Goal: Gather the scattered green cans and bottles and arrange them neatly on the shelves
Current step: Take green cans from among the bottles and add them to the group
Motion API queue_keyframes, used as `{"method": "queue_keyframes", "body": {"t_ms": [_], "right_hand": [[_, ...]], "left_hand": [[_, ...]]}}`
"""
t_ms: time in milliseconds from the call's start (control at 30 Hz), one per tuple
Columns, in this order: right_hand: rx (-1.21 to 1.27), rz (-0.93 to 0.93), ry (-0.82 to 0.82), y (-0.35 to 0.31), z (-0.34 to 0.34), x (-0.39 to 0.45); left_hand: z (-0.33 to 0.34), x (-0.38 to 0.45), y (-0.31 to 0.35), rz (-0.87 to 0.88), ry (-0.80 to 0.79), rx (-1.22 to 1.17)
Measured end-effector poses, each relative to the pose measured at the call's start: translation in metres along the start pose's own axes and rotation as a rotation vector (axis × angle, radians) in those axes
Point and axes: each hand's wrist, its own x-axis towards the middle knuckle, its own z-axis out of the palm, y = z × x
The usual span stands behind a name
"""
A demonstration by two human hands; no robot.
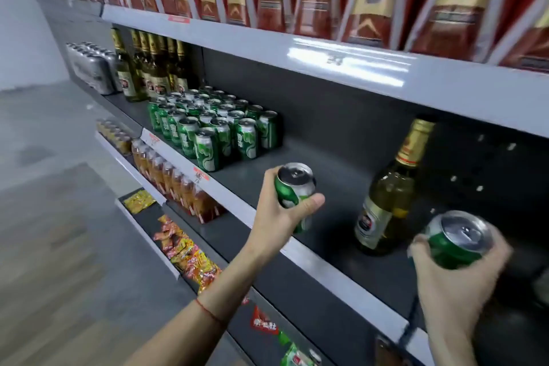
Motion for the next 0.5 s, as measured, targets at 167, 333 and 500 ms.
{"method": "queue_keyframes", "body": {"t_ms": [167,333,500], "right_hand": [[0.030,-0.024,-0.082,-0.018,0.052,-0.050],[-0.043,-0.047,-0.253,-0.013,0.128,-0.064],[-0.059,0.029,-0.400,-0.003,0.204,-0.052]], "left_hand": [[-0.060,0.080,-0.031,-0.021,0.045,-0.003],[-0.103,0.154,-0.068,-0.132,0.117,0.052],[-0.116,0.201,-0.122,-0.209,0.202,0.129]]}}
